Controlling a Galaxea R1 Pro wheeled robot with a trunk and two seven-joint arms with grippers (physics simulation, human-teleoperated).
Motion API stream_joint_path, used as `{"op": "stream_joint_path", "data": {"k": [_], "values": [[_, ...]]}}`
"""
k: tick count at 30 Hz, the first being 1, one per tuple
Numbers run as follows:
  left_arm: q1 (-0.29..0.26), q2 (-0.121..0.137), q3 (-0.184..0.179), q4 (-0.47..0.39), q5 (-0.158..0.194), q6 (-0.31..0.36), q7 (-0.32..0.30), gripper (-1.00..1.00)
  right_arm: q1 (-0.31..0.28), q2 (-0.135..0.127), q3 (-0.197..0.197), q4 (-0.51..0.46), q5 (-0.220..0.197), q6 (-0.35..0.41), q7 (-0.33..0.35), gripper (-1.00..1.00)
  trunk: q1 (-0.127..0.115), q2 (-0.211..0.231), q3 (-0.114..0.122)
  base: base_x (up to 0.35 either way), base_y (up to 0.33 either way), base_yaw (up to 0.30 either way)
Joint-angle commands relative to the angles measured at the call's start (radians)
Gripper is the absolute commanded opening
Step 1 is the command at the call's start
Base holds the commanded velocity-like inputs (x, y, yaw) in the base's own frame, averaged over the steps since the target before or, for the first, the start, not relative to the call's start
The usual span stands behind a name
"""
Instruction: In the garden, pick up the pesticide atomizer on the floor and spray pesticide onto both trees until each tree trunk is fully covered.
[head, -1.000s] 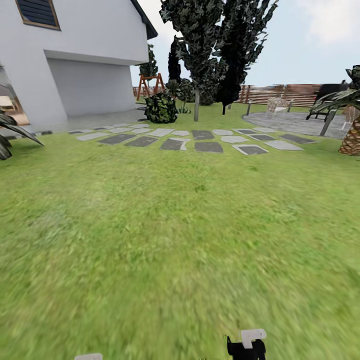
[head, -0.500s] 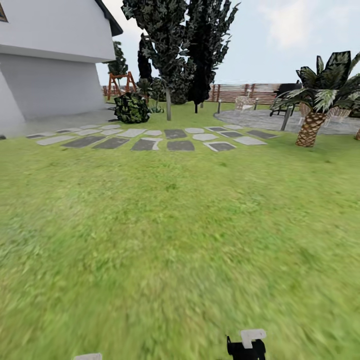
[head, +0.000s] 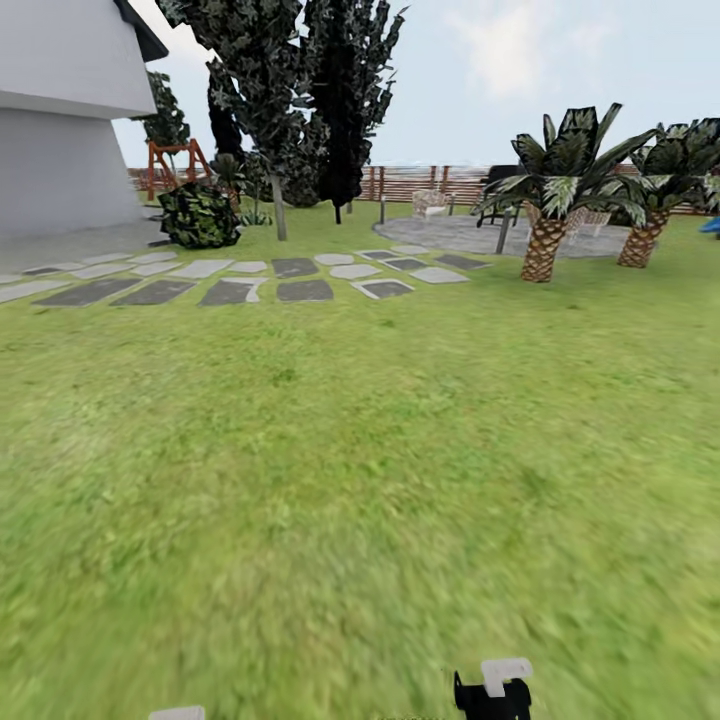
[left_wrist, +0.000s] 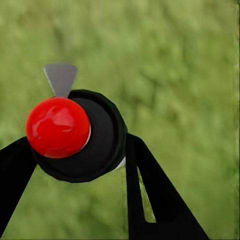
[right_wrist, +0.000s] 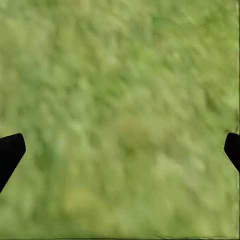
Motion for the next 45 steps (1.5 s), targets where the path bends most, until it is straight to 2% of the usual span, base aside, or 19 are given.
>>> {"op": "stream_joint_path", "data": {"k": [1,23,45], "values": [[0.0,0.001,0.004,0.001,0.006,-0.003,-0.005,-1.0,-0.001,0.0,-0.008,0.001,0.011,-0.002,-0.004,1.0,0.0,0.0,-0.001,0.0,-0.269,-0.299],[0.0,0.003,0.007,0.002,0.007,-0.003,-0.004,-1.0,-0.001,0.0,-0.008,0.001,0.011,-0.002,-0.004,1.0,0.0,0.0,-0.009,0.064,-0.269,-0.299],[0.0,0.006,0.007,0.002,0.007,-0.003,-0.004,-1.0,-0.001,0.0,-0.008,0.001,0.011,-0.002,-0.004,1.0,0.0,0.0,-0.018,0.158,-0.25,-0.299]]}}
